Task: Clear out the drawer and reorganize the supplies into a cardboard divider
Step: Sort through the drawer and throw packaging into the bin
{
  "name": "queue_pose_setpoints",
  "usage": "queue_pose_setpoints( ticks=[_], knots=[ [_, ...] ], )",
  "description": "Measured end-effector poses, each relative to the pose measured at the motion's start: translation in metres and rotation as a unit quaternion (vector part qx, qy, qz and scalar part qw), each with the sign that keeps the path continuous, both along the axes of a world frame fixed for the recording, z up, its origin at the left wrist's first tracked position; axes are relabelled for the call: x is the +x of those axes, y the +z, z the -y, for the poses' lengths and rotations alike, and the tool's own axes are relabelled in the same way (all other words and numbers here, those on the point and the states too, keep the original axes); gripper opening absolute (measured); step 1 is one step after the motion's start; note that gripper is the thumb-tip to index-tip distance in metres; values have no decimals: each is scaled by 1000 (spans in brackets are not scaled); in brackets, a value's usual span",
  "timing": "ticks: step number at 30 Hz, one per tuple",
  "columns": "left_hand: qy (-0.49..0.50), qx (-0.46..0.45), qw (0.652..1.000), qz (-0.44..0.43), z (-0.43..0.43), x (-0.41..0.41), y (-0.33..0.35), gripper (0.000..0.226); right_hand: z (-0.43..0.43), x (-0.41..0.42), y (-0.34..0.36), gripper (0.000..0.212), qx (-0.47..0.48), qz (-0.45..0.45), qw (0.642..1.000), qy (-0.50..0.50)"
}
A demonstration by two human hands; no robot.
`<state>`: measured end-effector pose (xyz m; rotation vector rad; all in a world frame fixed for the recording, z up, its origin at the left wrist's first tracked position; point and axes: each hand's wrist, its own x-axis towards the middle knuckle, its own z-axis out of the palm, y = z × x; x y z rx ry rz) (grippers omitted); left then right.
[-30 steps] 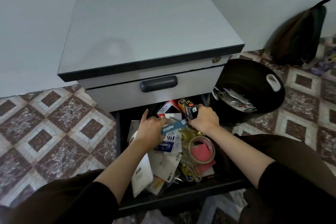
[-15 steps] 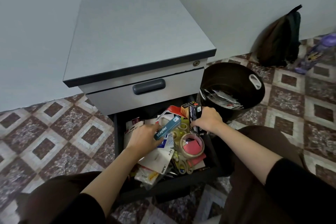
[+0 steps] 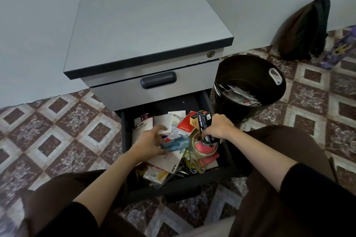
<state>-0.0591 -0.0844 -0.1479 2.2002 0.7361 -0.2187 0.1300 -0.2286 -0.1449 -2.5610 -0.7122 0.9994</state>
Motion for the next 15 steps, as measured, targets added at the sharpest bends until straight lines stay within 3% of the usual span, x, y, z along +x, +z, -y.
queue_pose_setpoints(
  ticks=[4, 9, 12, 15],
  knots=[
    [207, -164, 962, 71, -7, 26, -6, 60, -2, 11, -3, 37, -1, 1, 1000, -19],
    [239, -286, 927, -23, -13, 56, -38, 43, -2, 30, -3, 35, 0, 4, 999, -48],
    [219, -274, 935, -54, -12, 68, -57, 39, -2, 40, -5, 31, 6, -7, 998, -57],
    [188, -187, 961, -81, -14, 79, -66, 39, -4, 46, -9, 31, 18, -29, 997, -67]
  ],
)
